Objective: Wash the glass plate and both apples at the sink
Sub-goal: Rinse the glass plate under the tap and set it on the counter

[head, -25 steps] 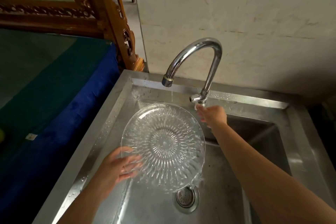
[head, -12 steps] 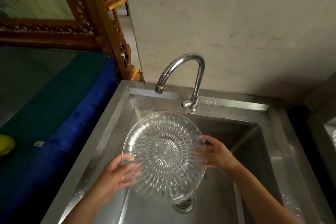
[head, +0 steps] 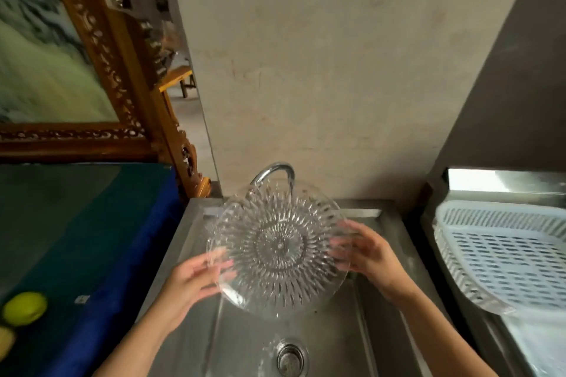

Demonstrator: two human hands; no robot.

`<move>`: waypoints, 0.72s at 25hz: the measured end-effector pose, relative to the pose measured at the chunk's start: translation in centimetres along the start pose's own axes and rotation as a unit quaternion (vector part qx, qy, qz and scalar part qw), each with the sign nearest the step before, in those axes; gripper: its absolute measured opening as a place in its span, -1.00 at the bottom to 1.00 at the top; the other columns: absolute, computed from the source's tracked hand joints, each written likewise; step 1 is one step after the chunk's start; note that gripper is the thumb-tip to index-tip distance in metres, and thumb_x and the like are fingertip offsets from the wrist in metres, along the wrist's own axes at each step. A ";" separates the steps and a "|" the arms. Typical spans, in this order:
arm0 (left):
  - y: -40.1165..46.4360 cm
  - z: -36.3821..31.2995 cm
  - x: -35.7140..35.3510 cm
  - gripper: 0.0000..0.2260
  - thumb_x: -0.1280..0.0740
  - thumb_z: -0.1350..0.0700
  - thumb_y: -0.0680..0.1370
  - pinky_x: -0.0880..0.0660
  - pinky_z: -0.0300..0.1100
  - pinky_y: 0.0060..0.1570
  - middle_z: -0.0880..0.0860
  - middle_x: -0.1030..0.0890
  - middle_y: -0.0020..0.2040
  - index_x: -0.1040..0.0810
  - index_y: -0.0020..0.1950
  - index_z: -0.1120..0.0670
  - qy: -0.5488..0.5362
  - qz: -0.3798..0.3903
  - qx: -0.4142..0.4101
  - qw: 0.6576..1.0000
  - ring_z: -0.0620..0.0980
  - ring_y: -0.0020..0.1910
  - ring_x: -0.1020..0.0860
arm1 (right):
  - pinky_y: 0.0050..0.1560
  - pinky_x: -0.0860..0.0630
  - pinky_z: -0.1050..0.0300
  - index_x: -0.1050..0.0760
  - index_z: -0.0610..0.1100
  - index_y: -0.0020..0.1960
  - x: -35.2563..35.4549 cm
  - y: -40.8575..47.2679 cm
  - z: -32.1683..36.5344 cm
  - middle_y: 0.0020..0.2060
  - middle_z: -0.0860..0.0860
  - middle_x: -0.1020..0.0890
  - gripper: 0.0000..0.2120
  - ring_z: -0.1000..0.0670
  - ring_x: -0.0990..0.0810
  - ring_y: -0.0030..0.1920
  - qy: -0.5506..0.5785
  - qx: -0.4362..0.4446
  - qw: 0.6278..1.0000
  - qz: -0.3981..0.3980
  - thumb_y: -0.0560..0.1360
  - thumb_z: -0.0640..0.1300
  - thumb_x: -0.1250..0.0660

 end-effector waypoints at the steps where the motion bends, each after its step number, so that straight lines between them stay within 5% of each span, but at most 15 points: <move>1: -0.2 -1.9 -0.4 -0.64 -0.34 0.20 0.45 -0.62 -0.21 -0.14 -0.04 -0.70 0.05 -0.49 0.23 0.00 0.001 0.011 -0.026 1.000 0.02 0.03 -0.67 | -0.15 -0.65 0.05 -0.44 -0.20 0.20 0.2 -0.9 1.9 -0.09 -0.15 -0.64 -0.59 -0.02 -0.69 -0.15 0.003 0.028 1.000 -0.008 0.43 -0.52 -0.25; 7: -2.9 -11.5 -2.4 -0.68 -0.33 0.18 0.42 -0.62 -0.21 -0.12 0.01 -0.69 0.07 -0.56 0.16 0.02 0.018 0.065 -0.185 0.980 0.02 0.00 -0.68 | -0.11 -0.66 0.07 -0.45 -0.07 0.03 1.3 -7.7 10.3 -0.10 -0.07 -0.67 -0.64 -0.03 -0.69 -0.08 0.018 0.167 0.985 -0.037 0.30 -0.34 -0.41; 9: -3.5 -13.2 -3.1 -0.73 -0.32 0.24 0.45 -0.62 -0.21 -0.13 0.00 -0.69 0.07 -0.59 0.12 0.01 0.020 0.085 -0.205 0.975 0.03 -0.01 -0.68 | -0.11 -0.65 0.08 -0.46 -0.03 0.03 2.0 -9.2 11.2 -0.08 -0.08 -0.67 -0.61 -0.07 -0.69 -0.06 0.009 0.181 0.982 -0.051 0.35 -0.42 -0.39; 18: -3.3 -11.9 -8.0 -0.62 -0.25 0.37 0.51 -0.63 -0.20 -0.20 -0.03 -0.73 -0.09 -0.42 0.32 0.19 0.074 0.161 -0.124 0.976 -0.03 -0.11 -0.70 | -0.11 -0.65 -0.06 -0.49 -0.01 0.13 4.9 -13.8 6.4 -0.05 -0.13 -0.68 -0.53 -0.15 -0.69 -0.04 0.019 0.129 0.984 -0.119 0.37 -0.47 -0.35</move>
Point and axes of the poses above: each hand's wrist, its own y-axis towards the middle knuckle, its own x-axis out of the back of the hand, z = x × y, the point moved 1 cm from there along y, towards the middle knuckle
